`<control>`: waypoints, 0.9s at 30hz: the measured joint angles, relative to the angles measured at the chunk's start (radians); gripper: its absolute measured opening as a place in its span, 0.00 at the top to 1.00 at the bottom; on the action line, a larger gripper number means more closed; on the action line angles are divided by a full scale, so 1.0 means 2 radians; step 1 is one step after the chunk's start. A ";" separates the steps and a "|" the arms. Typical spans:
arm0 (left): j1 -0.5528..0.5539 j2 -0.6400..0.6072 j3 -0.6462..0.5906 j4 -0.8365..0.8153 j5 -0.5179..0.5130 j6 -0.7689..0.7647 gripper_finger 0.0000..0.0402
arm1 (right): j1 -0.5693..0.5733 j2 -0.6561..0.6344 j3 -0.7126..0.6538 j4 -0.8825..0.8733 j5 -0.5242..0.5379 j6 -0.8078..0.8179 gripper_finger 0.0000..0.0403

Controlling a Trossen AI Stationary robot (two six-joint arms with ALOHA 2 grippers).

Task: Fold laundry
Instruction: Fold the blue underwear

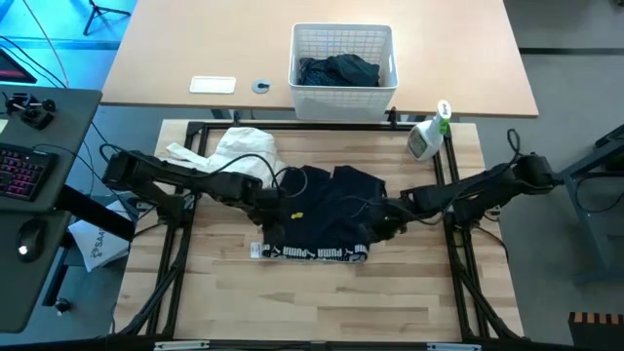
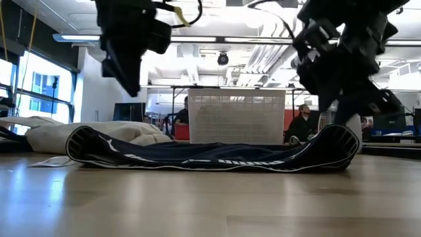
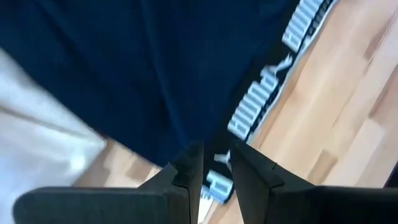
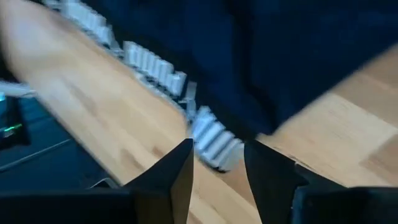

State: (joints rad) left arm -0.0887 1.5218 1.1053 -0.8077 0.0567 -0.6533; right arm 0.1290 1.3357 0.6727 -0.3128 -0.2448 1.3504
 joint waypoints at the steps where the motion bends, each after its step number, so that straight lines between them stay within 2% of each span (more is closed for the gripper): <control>1: 0.003 0.001 0.000 0.008 -0.001 0.000 0.83 | 0.001 0.008 0.000 -0.001 0.001 0.006 0.65; 7: 0.005 0.003 0.000 0.051 -0.014 -0.008 0.83 | 0.001 0.062 -0.001 0.021 0.004 0.038 0.55; 10: 0.005 0.003 0.000 0.070 -0.019 -0.008 0.83 | 0.001 0.091 -0.001 0.056 -0.008 0.036 0.54; 13: 0.005 0.003 0.000 0.072 -0.021 -0.008 0.83 | 0.001 0.115 0.000 0.084 -0.025 0.028 0.64; 17: 0.005 0.003 0.000 0.076 -0.022 -0.008 0.83 | 0.003 0.126 0.000 0.085 -0.051 0.005 0.92; 18: 0.005 0.003 0.000 0.076 -0.022 -0.008 0.83 | 0.005 0.122 0.000 0.085 -0.063 -0.001 0.96; 21: 0.004 0.003 0.000 0.076 -0.022 -0.008 0.83 | 0.016 0.087 0.000 0.081 -0.098 0.010 0.95; 23: 0.002 0.003 0.000 0.076 -0.022 -0.009 0.83 | 0.026 0.053 0.000 0.082 -0.102 0.020 0.96; 25: 0.001 0.003 0.000 0.076 -0.022 -0.008 0.83 | 0.039 0.023 0.001 0.077 -0.092 0.026 0.98; 27: 0.001 0.004 0.000 0.076 -0.027 -0.008 0.83 | 0.058 0.005 0.001 0.059 -0.058 0.029 0.99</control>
State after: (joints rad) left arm -0.0860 1.5288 1.1053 -0.6560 0.0035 -0.6686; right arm 0.2450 1.3455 0.6746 -0.1954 -0.3613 1.4076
